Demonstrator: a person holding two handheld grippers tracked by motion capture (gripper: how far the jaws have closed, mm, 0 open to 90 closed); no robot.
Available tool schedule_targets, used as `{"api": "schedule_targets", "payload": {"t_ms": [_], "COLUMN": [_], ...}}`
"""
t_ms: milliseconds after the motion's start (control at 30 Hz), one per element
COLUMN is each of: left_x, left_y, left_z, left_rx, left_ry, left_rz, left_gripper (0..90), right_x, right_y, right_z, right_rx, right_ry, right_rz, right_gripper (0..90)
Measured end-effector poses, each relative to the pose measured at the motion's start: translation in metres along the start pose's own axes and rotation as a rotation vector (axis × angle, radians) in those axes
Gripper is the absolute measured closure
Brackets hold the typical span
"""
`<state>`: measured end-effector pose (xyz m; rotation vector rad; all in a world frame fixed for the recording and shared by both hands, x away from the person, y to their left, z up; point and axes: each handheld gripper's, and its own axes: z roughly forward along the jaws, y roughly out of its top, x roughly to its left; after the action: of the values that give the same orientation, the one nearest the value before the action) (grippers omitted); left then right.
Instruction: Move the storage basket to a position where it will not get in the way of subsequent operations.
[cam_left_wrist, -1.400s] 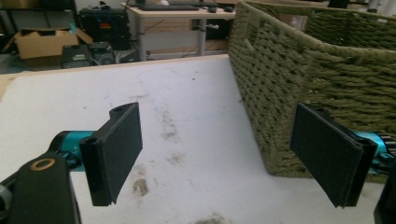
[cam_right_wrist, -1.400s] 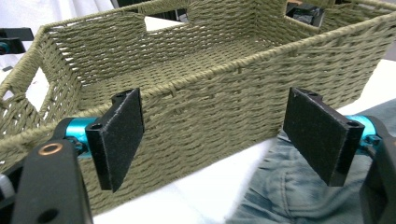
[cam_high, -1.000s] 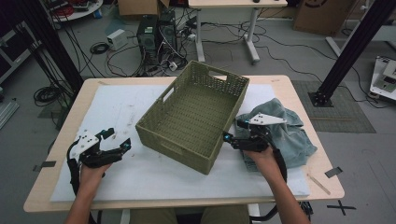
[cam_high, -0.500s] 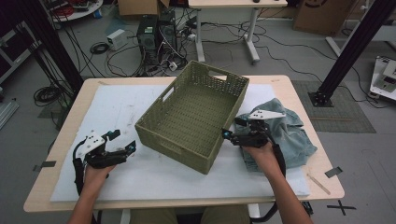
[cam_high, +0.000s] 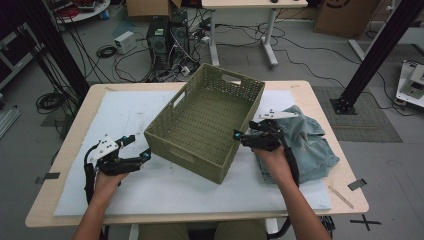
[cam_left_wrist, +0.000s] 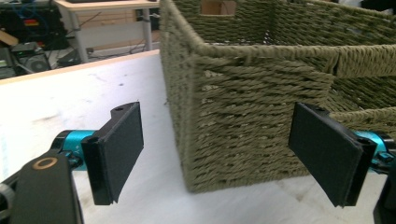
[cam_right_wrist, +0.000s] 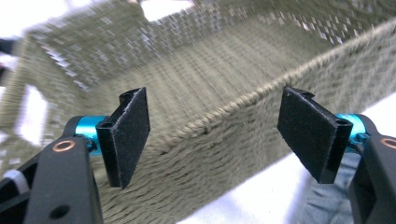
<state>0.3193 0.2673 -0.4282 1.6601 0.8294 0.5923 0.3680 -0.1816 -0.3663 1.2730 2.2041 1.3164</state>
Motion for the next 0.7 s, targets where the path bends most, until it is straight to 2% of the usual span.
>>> {"api": "schedule_targets", "payload": {"t_ms": [33, 133, 200, 300, 367, 533, 700], "left_x": [-0.001, -0.003, -0.004, -0.008, -0.010, -0.009, -0.004], "left_y": [0.000, 0.002, 0.002, 0.002, 0.002, -0.001, -0.005], "left_z": [0.003, 0.010, 0.014, 0.021, 0.022, 0.016, 0.001], "left_rx": [0.000, 0.007, 0.016, 0.025, 0.028, 0.017, 0.008], "left_ry": [-0.005, -0.014, -0.025, -0.049, -0.036, -0.019, 0.003], "left_rz": [0.001, 0.008, 0.012, 0.024, 0.031, 0.020, 0.010], "left_gripper": [17.9, 17.9, 17.9, 18.5, 19.0, 19.0, 19.3], "right_x": [0.000, 0.000, 0.001, 0.000, -0.002, -0.004, 0.001], "right_y": [0.001, 0.003, 0.004, 0.006, 0.007, 0.014, 0.024], "right_z": [0.004, 0.012, 0.015, 0.017, 0.018, 0.025, 0.039], "right_rx": [0.004, 0.022, 0.029, 0.042, 0.047, 0.065, 0.087], "right_ry": [0.005, 0.024, 0.015, 0.034, 0.049, 0.077, 0.113], "right_rz": [0.019, 0.031, 0.019, 0.007, -0.002, -0.027, -0.061], "right_gripper": [28.4, 33.2, 33.1, 32.8, 32.6, 32.6, 32.6]}}
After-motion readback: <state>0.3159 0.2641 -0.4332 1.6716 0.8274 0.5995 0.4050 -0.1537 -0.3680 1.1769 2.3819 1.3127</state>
